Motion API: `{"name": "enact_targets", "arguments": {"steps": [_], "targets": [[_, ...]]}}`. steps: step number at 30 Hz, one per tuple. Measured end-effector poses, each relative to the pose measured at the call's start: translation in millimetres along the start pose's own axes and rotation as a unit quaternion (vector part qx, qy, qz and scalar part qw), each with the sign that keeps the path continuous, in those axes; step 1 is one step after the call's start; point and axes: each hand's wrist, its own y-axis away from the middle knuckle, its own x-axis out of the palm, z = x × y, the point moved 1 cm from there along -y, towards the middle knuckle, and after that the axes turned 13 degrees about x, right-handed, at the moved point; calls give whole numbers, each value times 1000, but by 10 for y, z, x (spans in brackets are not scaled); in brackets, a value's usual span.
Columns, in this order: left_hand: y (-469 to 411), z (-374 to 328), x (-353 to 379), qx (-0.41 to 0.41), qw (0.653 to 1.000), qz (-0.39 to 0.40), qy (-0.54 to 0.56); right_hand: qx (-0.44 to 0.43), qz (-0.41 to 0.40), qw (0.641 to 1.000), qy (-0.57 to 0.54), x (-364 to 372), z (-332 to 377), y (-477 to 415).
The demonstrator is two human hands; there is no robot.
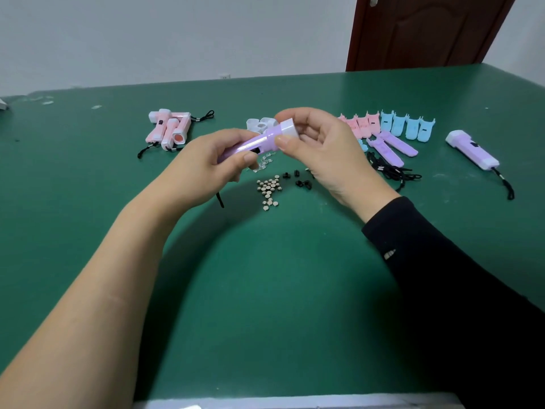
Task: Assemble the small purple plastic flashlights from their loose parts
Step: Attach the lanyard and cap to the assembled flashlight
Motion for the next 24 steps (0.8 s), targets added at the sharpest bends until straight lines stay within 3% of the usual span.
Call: {"name": "enact_targets", "arguments": {"steps": [10, 17, 24], "targets": [[-7, 26, 53, -21, 999, 35, -16, 12, -10, 1000, 7, 15, -2, -1], [-19, -46, 181, -11, 997, -72, -29, 22, 8, 999, -39, 86, -8, 32], [-10, -47, 137, -15, 997, -68, -19, 70, 42, 992, -96, 45, -16, 44]]}}
